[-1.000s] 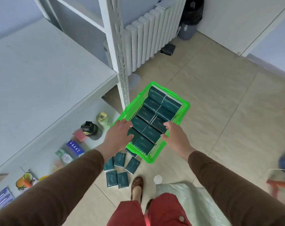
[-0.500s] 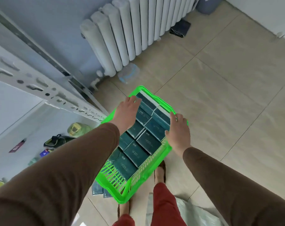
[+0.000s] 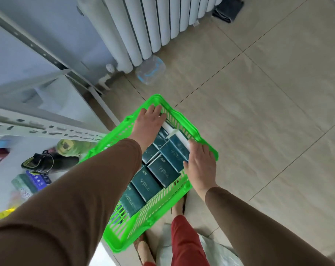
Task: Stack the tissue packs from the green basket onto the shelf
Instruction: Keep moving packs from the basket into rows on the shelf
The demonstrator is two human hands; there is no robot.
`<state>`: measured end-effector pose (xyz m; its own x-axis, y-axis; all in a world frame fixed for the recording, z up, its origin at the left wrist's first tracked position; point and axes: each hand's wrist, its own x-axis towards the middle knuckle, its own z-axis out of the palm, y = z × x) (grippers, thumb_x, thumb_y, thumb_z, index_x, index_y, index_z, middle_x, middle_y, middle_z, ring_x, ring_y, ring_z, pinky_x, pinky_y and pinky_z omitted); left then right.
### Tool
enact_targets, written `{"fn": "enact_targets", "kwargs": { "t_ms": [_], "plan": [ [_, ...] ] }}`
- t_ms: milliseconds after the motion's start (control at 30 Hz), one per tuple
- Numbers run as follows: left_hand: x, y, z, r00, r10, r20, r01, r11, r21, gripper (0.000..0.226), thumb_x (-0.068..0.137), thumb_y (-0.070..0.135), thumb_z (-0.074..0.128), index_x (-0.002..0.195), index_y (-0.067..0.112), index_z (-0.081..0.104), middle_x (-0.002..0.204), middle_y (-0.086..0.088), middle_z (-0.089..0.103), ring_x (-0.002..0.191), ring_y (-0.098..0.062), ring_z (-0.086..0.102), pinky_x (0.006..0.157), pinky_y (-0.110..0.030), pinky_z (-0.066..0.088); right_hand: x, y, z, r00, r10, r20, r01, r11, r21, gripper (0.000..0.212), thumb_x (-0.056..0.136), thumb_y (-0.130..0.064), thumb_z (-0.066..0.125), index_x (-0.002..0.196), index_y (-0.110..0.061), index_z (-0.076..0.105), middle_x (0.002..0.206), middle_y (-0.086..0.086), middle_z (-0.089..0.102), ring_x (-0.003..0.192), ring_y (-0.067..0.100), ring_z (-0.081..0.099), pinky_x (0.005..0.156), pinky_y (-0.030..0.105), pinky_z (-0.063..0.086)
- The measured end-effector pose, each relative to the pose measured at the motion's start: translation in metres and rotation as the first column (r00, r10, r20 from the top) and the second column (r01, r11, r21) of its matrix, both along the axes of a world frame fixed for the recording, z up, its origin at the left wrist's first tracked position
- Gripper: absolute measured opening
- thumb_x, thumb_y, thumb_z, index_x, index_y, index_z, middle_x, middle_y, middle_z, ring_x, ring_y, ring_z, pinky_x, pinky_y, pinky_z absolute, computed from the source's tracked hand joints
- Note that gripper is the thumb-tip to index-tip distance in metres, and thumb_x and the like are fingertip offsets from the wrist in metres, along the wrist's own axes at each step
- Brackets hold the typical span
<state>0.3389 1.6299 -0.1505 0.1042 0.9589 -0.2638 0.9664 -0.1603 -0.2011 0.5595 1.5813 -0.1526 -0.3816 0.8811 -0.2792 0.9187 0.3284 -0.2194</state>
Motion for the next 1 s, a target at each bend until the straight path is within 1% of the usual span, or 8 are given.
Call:
{"fn": "enact_targets", "kwargs": {
  "t_ms": [100, 200, 367, 533, 600, 667, 767, 1000],
  "plan": [
    [-0.006, -0.006, 0.006, 1.0, 0.01, -0.013, -0.01, 1.0, 0.019, 0.05, 0.072, 0.012, 0.065, 0.12, 0.023, 0.055, 0.133, -0.009, 0.044, 0.117, -0.03, 0.043, 0.093, -0.041, 0.036, -0.005, 0.005, 0.009, 0.995, -0.081, -0.064, 0.081, 0.997, -0.004, 0.067, 0.077, -0.024, 0.074, 0.138, -0.013, 0.049, 0.117, 0.005, 0.063, 0.107, 0.028, 0.055, 0.089, 0.039, 0.048],
    [-0.016, -0.03, 0.026, 0.985, 0.149, 0.085, -0.151, 0.988, 0.021, 0.052, 0.076, 0.027, 0.069, 0.126, 0.025, 0.053, 0.139, -0.007, 0.045, 0.126, -0.031, 0.042, 0.102, -0.044, 0.034, -0.008, 0.003, 0.031, 0.964, -0.148, -0.22, 0.152, 0.988, 0.002, 0.057, 0.078, -0.024, 0.07, 0.13, -0.01, 0.052, 0.113, 0.005, 0.064, 0.104, 0.029, 0.053, 0.082, 0.042, 0.052],
    [-0.056, -0.122, 0.092, 0.781, 0.466, 0.416, -0.5, 0.865, -0.029, 0.049, 0.082, 0.04, 0.066, 0.124, 0.021, 0.047, 0.11, -0.006, 0.056, 0.105, -0.031, 0.052, 0.068, -0.039, 0.044, -0.032, -0.023, 0.089, 0.883, -0.222, -0.415, 0.189, 0.975, -0.119, 0.054, 0.083, -0.031, 0.065, 0.133, -0.02, 0.049, 0.121, -0.001, 0.062, 0.111, 0.022, 0.056, 0.087, 0.037, 0.05],
    [-0.118, -0.27, 0.171, 0.511, 0.579, 0.635, -0.723, 0.689, -0.046, 0.052, 0.077, 0.025, 0.073, 0.122, 0.013, 0.049, 0.107, -0.015, 0.061, 0.099, -0.037, 0.059, 0.077, -0.041, 0.045, -0.094, -0.091, 0.164, 0.835, -0.041, -0.549, -0.066, 0.983, -0.174, 0.061, 0.085, -0.027, 0.072, 0.141, -0.018, 0.046, 0.133, 0.0, 0.058, 0.121, 0.018, 0.056, 0.097, 0.027, 0.042],
    [-0.147, -0.342, 0.203, 0.407, 0.61, 0.68, -0.808, 0.587, -0.044, 0.051, 0.076, 0.022, 0.075, 0.12, 0.016, 0.049, 0.102, -0.011, 0.063, 0.09, -0.032, 0.058, 0.072, -0.035, 0.038, -0.13, -0.134, 0.195, 0.811, 0.048, -0.583, -0.176, 0.971, -0.164, 0.066, 0.086, -0.026, 0.072, 0.145, -0.016, 0.044, 0.138, 0.003, 0.055, 0.127, 0.019, 0.052, 0.105, 0.035, 0.042],
    [-0.176, -0.419, 0.235, 0.308, 0.64, 0.704, -0.872, 0.485, -0.059, 0.047, 0.077, 0.023, 0.074, 0.114, 0.023, 0.047, 0.097, -0.003, 0.061, 0.081, -0.024, 0.054, 0.064, -0.032, 0.035, -0.17, -0.185, 0.224, 0.774, 0.116, -0.622, -0.26, 0.954, -0.146, 0.067, 0.086, -0.027, 0.073, 0.145, -0.019, 0.043, 0.139, 0.0, 0.053, 0.127, 0.016, 0.05, 0.104, 0.032, 0.042],
    [-0.219, -0.529, 0.279, 0.248, 0.632, 0.734, -0.927, 0.375, -0.01, 0.041, 0.076, 0.022, 0.075, 0.105, 0.028, 0.046, 0.092, 0.003, 0.061, 0.072, -0.016, 0.053, 0.054, -0.028, 0.033, -0.234, -0.261, 0.263, 0.704, 0.2, -0.682, -0.366, 0.925, -0.105, 0.061, 0.082, -0.027, 0.075, 0.137, -0.025, 0.048, 0.128, -0.009, 0.056, 0.116, 0.009, 0.054, 0.091, 0.014, 0.041],
    [-0.314, -0.73, 0.351, 0.216, 0.656, 0.723, -0.976, 0.159, 0.146, 0.048, 0.076, 0.023, 0.079, 0.119, 0.02, 0.06, 0.111, -0.001, 0.049, 0.1, -0.027, 0.053, 0.084, -0.039, 0.046, -0.382, -0.404, 0.338, 0.549, 0.358, -0.755, -0.606, 0.793, -0.064, 0.042, 0.081, -0.028, 0.075, 0.118, -0.027, 0.055, 0.115, -0.007, 0.057, 0.101, 0.014, 0.062, 0.081, 0.035, 0.055]
  ]
}}
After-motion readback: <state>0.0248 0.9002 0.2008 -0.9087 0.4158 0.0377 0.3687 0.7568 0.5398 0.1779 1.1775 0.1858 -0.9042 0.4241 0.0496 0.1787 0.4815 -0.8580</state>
